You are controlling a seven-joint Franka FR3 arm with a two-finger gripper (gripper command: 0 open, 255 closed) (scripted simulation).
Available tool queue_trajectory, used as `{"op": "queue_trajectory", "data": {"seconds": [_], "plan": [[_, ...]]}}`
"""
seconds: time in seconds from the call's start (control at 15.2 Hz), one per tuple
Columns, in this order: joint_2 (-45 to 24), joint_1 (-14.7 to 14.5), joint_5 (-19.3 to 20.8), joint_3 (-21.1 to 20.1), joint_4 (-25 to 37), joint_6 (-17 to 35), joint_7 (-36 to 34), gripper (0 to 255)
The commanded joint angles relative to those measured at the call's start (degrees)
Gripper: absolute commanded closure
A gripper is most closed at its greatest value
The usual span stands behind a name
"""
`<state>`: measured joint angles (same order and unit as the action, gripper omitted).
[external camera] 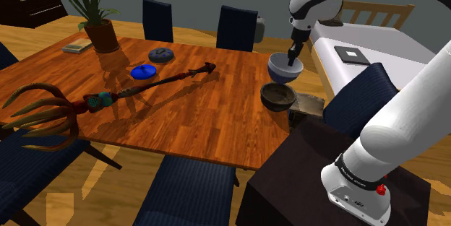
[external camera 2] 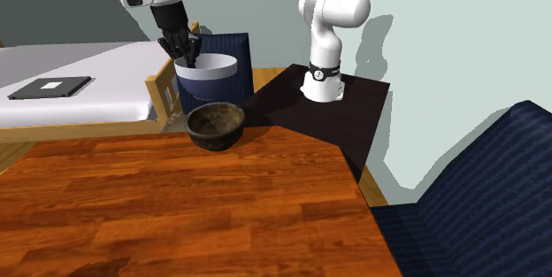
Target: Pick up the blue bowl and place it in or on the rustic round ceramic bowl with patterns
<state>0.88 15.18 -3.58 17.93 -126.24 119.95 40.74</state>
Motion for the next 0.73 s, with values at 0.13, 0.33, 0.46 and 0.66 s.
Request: {"op": "queue_trajectory", "data": {"seconds": [0.13,0.33,0.46,0.66], "plan": [[-1.8,0.7,-0.6,0.7,-0.5,2.1,2.0,255],[-3.1,0.7,-1.2,0.7,-1.5,4.4,2.5,255],[-4.1,0.7,-1.7,0.7,-2.1,5.8,2.9,255],[-5.6,0.8,-2.4,0.6,-2.9,8.0,3.5,255]]}}
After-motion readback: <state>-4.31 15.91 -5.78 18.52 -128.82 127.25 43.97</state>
